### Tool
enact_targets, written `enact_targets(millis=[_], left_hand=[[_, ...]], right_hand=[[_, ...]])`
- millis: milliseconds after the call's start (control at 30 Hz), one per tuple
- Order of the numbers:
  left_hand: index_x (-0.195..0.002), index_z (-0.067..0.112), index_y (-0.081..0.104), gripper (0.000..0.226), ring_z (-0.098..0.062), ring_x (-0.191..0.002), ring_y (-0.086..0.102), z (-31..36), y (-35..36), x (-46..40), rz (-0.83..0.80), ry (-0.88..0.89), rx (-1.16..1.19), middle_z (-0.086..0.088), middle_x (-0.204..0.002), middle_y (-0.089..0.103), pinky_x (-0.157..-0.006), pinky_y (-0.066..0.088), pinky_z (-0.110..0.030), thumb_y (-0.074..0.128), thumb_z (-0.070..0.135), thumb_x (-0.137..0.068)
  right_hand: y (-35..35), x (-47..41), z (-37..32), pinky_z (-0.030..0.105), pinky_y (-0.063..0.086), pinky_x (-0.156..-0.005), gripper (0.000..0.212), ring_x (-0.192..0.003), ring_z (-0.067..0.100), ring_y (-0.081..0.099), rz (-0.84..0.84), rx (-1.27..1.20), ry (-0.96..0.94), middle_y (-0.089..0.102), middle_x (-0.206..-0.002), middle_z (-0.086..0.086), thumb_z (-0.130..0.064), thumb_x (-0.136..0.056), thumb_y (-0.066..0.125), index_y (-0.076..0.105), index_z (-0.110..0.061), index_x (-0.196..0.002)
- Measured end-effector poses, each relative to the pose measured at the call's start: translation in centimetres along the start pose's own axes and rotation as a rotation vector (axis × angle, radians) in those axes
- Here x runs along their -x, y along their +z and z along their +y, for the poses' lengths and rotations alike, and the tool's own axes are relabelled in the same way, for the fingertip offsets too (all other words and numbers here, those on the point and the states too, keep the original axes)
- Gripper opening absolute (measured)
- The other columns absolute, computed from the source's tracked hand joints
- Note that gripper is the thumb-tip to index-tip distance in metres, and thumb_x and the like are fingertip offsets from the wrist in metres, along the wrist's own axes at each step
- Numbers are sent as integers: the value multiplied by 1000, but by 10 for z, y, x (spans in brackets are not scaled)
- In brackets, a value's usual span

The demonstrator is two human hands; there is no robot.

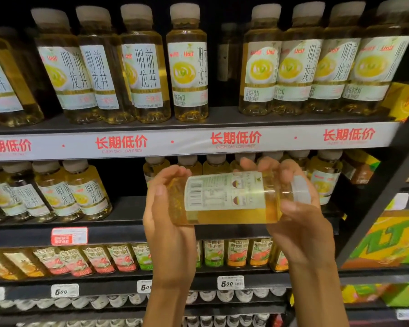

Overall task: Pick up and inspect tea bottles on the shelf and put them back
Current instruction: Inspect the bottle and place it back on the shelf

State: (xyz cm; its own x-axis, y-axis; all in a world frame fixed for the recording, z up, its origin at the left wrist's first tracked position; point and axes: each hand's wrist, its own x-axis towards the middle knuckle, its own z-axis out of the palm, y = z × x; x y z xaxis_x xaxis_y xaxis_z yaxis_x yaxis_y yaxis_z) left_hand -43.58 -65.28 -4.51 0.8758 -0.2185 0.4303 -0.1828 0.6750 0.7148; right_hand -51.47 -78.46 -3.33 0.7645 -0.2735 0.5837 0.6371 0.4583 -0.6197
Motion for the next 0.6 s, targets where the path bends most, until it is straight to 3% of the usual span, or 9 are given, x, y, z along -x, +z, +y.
enact_targets(millis=[133,267,333,433,600], left_hand=[[-94,31,71,32,-13,-105,64,2,2,5,-124,-107,-146,4,-105,69,-79,54,-29,38,31,-94],[-102,31,66,31,-9,-101,66,1,2,11,-202,-248,-326,7,-104,70,-77,53,-29,41,44,-90],[-103,30,66,31,-9,-99,68,-1,2,13,-207,-318,-306,6,-103,72,-72,55,-23,43,47,-90],[-110,21,67,39,-22,-100,69,-2,0,14,-236,-454,-164,-3,-110,72,-72,59,-31,55,48,-85],[-115,23,69,45,-27,-97,70,0,-12,13,-481,-647,-110,-10,-114,70,-80,58,-40,63,54,-82]], right_hand=[[0,0,0,34,53,-89,31,-101,20,66,73,-111,-44,69,-94,2,-2,-59,59,68,-18,-85],[0,-3,-1,35,51,-94,33,-105,22,66,179,-127,-100,70,-96,2,-3,-70,55,66,-13,-100],[2,-7,0,34,50,-94,30,-110,24,64,244,-60,-119,70,-98,2,-3,-79,55,58,-12,-107],[7,-16,3,36,51,-94,21,-102,25,66,359,81,-144,71,-91,4,-14,-86,53,54,-12,-107],[8,-24,-1,30,56,-76,21,-82,21,69,424,106,-72,70,-77,3,-16,-84,54,59,-11,-104]])
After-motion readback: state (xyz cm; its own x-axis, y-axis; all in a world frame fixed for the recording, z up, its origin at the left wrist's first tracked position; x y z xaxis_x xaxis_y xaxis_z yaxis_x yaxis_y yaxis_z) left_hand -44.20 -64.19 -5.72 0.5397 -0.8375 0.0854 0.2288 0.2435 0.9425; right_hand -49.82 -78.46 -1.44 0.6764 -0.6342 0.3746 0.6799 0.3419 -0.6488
